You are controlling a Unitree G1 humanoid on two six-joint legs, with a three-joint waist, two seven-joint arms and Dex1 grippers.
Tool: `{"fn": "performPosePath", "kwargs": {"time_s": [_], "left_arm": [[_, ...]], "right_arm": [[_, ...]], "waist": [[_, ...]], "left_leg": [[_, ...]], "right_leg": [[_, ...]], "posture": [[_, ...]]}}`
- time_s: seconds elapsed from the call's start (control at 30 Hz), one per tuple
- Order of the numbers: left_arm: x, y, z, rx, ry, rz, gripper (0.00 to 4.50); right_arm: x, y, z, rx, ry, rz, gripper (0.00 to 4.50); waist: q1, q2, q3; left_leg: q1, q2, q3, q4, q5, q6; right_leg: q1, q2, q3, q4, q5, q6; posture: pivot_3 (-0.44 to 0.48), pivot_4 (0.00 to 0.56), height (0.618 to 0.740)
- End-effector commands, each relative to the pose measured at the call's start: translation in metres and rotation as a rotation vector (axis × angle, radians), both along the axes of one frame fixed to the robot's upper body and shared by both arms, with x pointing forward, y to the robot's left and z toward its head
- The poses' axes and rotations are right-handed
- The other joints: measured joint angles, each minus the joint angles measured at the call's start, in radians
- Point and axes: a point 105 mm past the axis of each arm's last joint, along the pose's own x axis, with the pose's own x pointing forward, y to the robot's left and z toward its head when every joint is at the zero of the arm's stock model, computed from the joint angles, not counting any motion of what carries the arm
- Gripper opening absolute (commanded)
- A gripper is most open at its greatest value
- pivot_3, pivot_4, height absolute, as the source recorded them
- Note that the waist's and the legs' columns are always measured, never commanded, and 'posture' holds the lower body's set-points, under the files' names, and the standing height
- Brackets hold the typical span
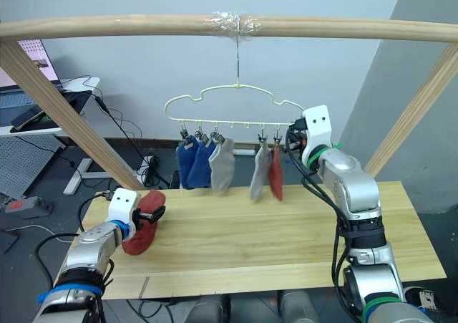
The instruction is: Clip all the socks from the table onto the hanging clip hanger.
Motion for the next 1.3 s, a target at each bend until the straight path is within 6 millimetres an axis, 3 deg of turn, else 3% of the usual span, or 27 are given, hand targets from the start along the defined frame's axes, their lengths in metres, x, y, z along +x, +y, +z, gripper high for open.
{"fn": "performPosePath", "kwargs": {"time_s": [0.03,0.2,0.33,0.7,0.77,0.8,1.0,1.17,1.3], "left_arm": [[0.0,0.013,-0.002,0.011,0.018,0.045,4.5],[-0.007,0.016,-0.017,-0.005,0.097,0.065,4.5],[-0.014,0.007,-0.028,-0.045,0.144,0.025,3.71],[-0.012,-0.012,-0.026,-0.084,0.091,-0.052,0.77],[-0.01,-0.029,-0.021,-0.103,0.059,-0.122,0.08],[-0.01,-0.04,-0.018,-0.122,0.042,-0.154,0.03],[-0.019,-0.117,0.027,-0.248,-0.092,-0.338,0.03],[-0.034,-0.203,0.083,-0.37,-0.243,-0.552,0.03],[-0.04,-0.256,0.11,-0.459,-0.305,-0.645,0.03]], "right_arm": [[-0.003,-0.005,0.005,0.001,-0.016,-0.018,0.02],[-0.004,-0.007,0.006,-0.003,-0.016,-0.026,0.02],[-0.004,-0.006,0.005,-0.003,-0.017,-0.026,0.0],[-0.004,-0.007,0.005,-0.002,-0.018,-0.024,0.0],[-0.004,-0.008,0.006,0.002,-0.013,-0.022,0.0],[-0.004,-0.009,0.007,0.004,-0.006,-0.022,0.0],[-0.008,-0.011,0.012,0.086,0.094,-0.028,0.0],[-0.012,-0.007,0.019,0.173,0.172,-0.019,0.0],[-0.011,-0.004,0.025,0.235,0.223,-0.022,0.0]], "waist": [[-0.001,0.0,0.0],[-0.003,0.0,0.0],[-0.005,0.0,0.0],[-0.002,0.001,-0.001],[-0.002,0.001,-0.001],[-0.002,0.001,-0.001],[-0.001,0.001,-0.001],[-0.001,0.001,-0.001],[-0.004,0.001,-0.001]], "left_leg": [[0.0,0.0,0.0,0.0,0.0,0.0],[0.0,0.0,-0.001,0.0,0.0,0.0],[0.001,0.0,0.0,0.0,0.0,0.0],[0.001,0.0,0.0,0.0,0.0,0.0],[0.001,0.0,0.0,0.0,0.0,0.0],[0.001,0.0,0.0,0.0,0.0,0.0],[0.0,0.0,0.0,0.0,0.0,0.0],[0.0,0.0,0.0,0.001,0.0,0.0],[0.0,0.0,0.001,0.002,0.0,0.0]], "right_leg": [[0.0,0.0,0.0,0.0,0.0,0.0],[0.0,0.0,0.0,0.001,0.0,0.0],[0.001,0.0,0.0,0.001,0.0,0.0],[0.001,0.0,0.0,0.001,0.0,0.0],[0.001,0.0,0.0,0.001,0.0,0.0],[0.001,-0.001,0.0,0.001,0.0,0.0],[0.001,-0.001,0.001,0.0,0.0,0.0],[0.001,-0.001,0.001,0.001,0.0,0.0],[0.001,-0.001,0.002,0.0,0.001,0.001]], "posture": [[-0.061,0.166,0.74],[-0.07,0.159,0.74],[-0.07,0.152,0.74],[-0.062,0.142,0.74],[-0.063,0.139,0.74],[-0.065,0.137,0.74],[-0.07,0.133,0.74],[-0.076,0.136,0.74],[-0.085,0.142,0.74]]}}
